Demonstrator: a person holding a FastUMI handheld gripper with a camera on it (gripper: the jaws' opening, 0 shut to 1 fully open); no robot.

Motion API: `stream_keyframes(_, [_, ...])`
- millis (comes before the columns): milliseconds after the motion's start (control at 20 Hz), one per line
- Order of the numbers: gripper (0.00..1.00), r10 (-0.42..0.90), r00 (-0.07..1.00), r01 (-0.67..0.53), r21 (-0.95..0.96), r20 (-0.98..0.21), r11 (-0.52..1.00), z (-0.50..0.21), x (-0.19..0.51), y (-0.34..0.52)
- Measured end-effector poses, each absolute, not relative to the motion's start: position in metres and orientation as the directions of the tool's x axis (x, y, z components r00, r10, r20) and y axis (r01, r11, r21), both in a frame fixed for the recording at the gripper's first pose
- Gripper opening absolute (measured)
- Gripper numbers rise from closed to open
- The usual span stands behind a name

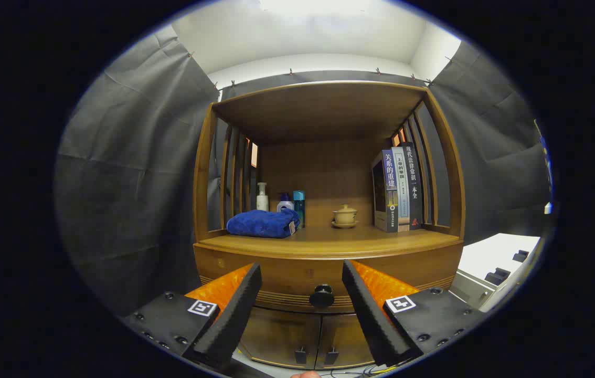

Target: Pull open the drawer, take out the items inside it, and place them on the countertop above the cabinet.

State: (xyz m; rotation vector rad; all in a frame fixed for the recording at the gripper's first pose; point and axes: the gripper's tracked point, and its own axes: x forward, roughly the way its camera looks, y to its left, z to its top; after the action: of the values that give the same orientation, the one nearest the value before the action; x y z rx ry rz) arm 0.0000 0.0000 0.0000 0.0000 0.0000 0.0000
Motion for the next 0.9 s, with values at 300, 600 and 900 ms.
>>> stream_keyframes(300, [1.00, -0.002, 1.000, 0.002, -0.002, 0.011, 1.000, 0.0030, -0.0018, 0.0009])
stream_keyframes(600, [1.00, -0.002, 1.000, 0.002, -0.003, 0.012, 1.000, 0.0031, -0.0012, 0.0009])
stream_keyframes(900, [1.00, -0.001, 1.000, 0.001, -0.004, 0.014, 1.000, 0.0030, -0.0018, 0.0011])
